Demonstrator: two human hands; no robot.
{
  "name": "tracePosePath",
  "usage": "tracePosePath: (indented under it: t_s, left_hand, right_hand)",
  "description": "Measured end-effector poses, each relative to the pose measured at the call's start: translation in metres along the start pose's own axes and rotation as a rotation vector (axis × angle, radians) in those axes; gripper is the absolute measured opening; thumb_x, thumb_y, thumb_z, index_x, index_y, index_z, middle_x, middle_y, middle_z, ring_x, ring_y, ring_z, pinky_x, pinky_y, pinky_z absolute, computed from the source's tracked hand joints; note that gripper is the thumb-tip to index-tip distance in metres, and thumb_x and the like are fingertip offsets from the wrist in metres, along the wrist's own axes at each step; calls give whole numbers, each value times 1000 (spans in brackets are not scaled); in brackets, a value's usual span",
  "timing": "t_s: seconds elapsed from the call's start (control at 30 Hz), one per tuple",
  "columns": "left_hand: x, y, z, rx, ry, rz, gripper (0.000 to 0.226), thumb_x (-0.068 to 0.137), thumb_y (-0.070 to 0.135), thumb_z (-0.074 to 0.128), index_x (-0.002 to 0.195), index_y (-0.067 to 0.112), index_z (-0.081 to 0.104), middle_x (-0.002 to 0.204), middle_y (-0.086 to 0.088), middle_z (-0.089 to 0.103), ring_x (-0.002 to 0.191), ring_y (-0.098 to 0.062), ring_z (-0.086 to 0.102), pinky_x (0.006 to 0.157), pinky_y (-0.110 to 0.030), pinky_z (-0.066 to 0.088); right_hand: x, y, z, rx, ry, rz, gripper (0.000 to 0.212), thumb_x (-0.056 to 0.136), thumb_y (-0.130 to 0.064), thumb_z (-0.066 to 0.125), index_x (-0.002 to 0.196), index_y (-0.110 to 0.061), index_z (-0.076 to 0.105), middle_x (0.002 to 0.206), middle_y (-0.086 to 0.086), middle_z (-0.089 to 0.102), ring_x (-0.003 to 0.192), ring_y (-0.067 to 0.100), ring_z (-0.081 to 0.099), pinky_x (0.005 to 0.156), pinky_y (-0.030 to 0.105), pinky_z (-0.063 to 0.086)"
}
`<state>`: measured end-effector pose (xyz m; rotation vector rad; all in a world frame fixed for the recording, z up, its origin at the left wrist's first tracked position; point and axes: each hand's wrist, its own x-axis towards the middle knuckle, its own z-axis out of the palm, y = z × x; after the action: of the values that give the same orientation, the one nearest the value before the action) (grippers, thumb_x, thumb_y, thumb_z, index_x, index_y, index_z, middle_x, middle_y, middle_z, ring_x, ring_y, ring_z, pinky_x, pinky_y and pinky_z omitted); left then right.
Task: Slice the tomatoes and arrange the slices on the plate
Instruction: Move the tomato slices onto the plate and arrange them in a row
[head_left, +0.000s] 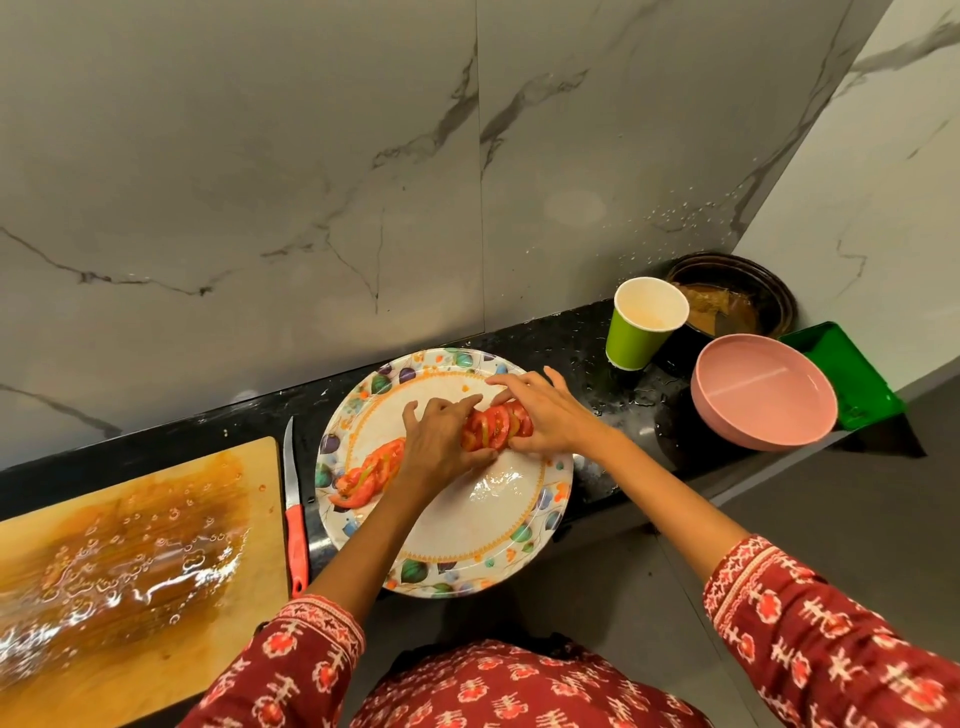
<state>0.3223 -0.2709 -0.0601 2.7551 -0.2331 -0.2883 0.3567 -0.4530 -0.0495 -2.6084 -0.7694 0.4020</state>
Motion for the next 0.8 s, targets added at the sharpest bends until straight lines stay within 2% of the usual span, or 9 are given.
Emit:
tracePosePath:
  t_s: [0.17, 0.4, 0.63, 0.73, 0.8]
  left_hand:
    - [-2, -1, -1, -12, 22, 5, 76, 77, 54, 65, 141, 30, 31, 137, 1, 49, 130, -19, 36, 112, -51, 11]
    - [-7, -5, -6, -36, 31, -1, 72, 81, 40, 67, 142, 30, 31, 137, 3, 50, 131, -19, 34, 113, -53, 9]
    - [-12, -9, -11, -7, 2, -48, 88, 71, 53, 71, 144, 31, 26, 141, 2, 45, 134, -21, 29, 112, -53, 10]
    - [-17, -15, -17, -65, 61, -53, 86, 71, 56, 69, 142, 28, 30, 140, 1, 46, 134, -21, 30, 111, -52, 12]
    - [-25, -26, -23, -222, 190, -74, 70, 79, 48, 65, 139, 23, 38, 134, 0, 52, 129, -22, 36, 110, -49, 24]
  right_hand:
    - [-2, -2, -1, 37, -8, -8, 85, 78, -37, 71, 145, -23, 21, 139, -3, 48, 139, 17, 24, 116, 51, -4]
    - [1, -13, 2, 66, 12, -35, 76, 82, -39, 68, 143, -23, 25, 133, -2, 55, 137, 18, 29, 115, 48, 1]
    - [4, -19, 6, 152, 67, -33, 72, 81, -37, 69, 140, -25, 31, 133, -4, 54, 131, 17, 36, 113, 45, 17]
    - [6, -22, 13, 146, 65, -39, 67, 82, -33, 69, 138, -25, 33, 129, -4, 57, 129, 17, 38, 112, 45, 22]
    - [6, -23, 15, 139, 67, -51, 68, 81, -32, 70, 138, -24, 34, 128, -5, 57, 129, 17, 38, 112, 44, 20]
